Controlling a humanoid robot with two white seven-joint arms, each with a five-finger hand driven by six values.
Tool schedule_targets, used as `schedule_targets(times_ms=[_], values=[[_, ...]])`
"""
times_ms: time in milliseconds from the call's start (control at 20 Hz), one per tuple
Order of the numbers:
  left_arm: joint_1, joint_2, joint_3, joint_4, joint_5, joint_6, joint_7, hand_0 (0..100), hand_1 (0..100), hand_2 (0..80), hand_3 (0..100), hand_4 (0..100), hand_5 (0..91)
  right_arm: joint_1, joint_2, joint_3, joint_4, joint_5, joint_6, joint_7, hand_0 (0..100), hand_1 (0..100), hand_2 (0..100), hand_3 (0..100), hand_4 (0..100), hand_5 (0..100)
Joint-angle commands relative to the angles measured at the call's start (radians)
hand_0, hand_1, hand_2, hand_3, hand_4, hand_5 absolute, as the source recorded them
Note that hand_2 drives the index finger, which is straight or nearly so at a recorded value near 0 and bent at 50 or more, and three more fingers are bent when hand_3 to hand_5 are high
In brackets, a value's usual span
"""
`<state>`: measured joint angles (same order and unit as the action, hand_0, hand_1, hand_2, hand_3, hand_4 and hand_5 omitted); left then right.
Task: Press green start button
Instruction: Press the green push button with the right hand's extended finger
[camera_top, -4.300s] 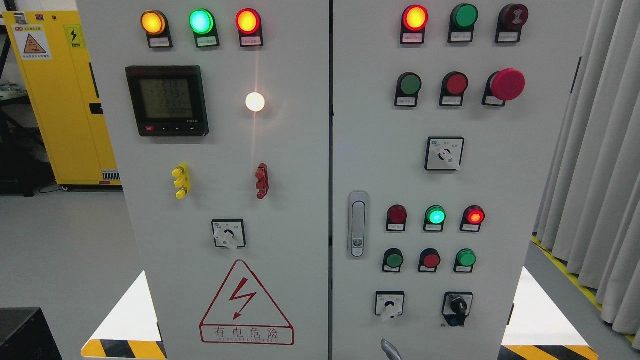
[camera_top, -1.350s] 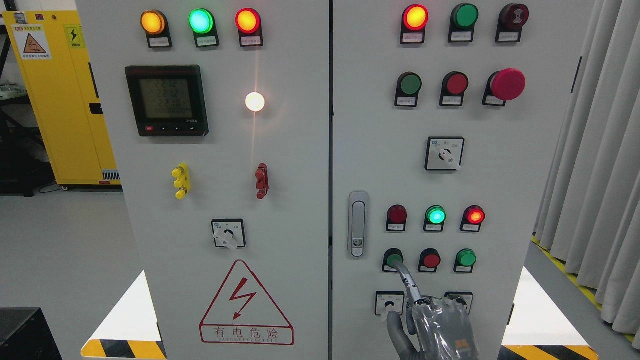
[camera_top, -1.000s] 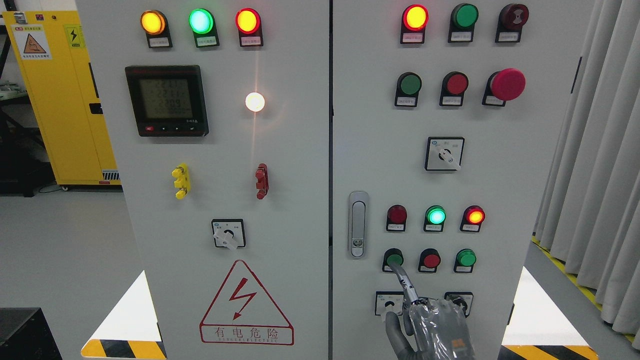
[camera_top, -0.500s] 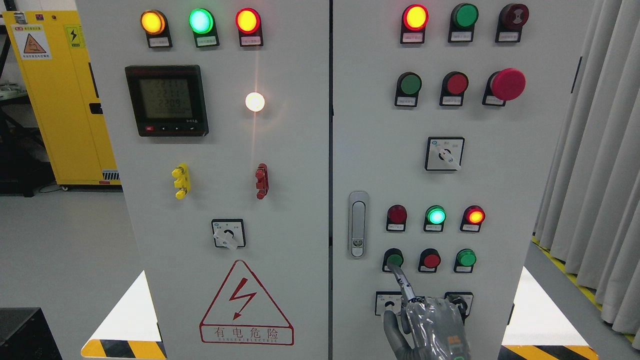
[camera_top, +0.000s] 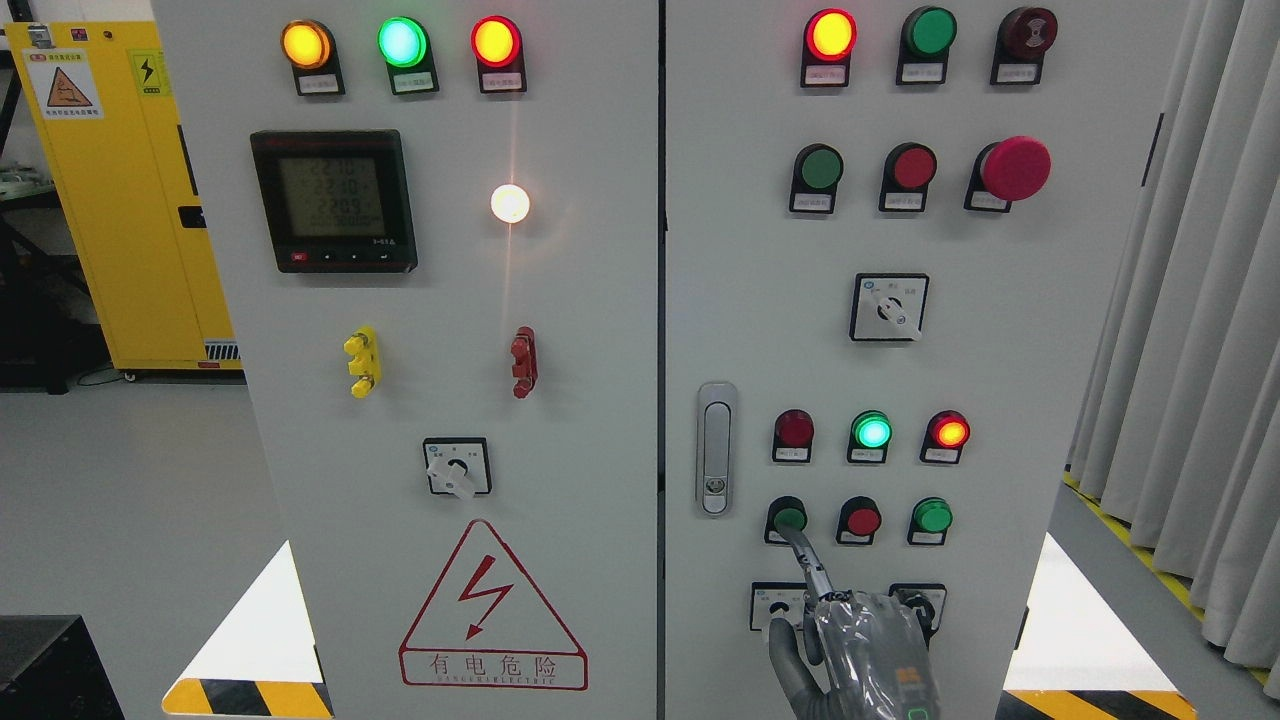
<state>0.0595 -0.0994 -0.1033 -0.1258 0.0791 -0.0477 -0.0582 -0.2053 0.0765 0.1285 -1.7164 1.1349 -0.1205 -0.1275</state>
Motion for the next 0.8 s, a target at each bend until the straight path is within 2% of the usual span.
schedule_targets(times_ms=[0,750], values=[[0.000,0.000,0.001,0.000,0.001,0.000,-0.002,12,56,0.0,0,0,0.0,-0.011,0.000,-0.006,0.027,-0.003,0.001,0.000,70,93,0,99,100,100],[0.000,0.000,-0.001,0.000,0.001,0.000,-0.002,12,56,0.0,0,0,0.0,-0.020,0.000,-0.006,0.046,-0.029,0.002,0.000,71,93,0,99,100,100]])
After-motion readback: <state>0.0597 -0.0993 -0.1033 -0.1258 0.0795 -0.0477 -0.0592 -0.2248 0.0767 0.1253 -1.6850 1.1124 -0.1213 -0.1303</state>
